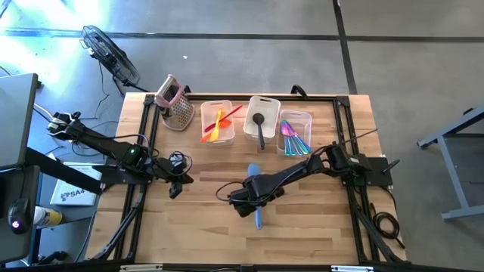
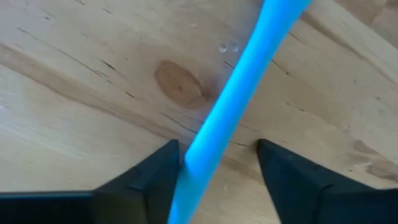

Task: Pick & Place Kitchen Items
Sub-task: Put the blue serving spoon into the right white bin

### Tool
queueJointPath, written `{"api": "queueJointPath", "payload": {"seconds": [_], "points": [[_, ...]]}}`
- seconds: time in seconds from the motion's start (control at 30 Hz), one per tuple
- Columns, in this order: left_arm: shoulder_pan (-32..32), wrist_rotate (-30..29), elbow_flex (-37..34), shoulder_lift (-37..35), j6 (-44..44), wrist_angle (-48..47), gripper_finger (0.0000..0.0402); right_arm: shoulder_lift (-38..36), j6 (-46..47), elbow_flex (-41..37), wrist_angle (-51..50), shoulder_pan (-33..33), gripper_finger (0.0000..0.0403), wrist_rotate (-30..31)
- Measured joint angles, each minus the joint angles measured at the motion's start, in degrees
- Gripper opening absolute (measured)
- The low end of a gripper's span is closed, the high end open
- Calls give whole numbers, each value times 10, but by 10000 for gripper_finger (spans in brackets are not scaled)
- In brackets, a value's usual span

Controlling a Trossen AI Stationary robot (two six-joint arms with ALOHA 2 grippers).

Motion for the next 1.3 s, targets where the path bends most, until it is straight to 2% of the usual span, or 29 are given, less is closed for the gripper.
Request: {"api": "queueJointPath", "payload": {"seconds": [0.27,0.47,0.87,1.3], "points": [[0,0,0,0,-1,0,1,0,-15,-1,-13,0,47,4],[0,0,0,0,-9,0,1,0,-29,-1,-19,1,43,18],[0,8,0,0,-11,0,1,-36,-38,-7,-29,19,47,87],[0,0,0,0,-9,0,1,-69,-26,-5,-30,45,47,94]]}}
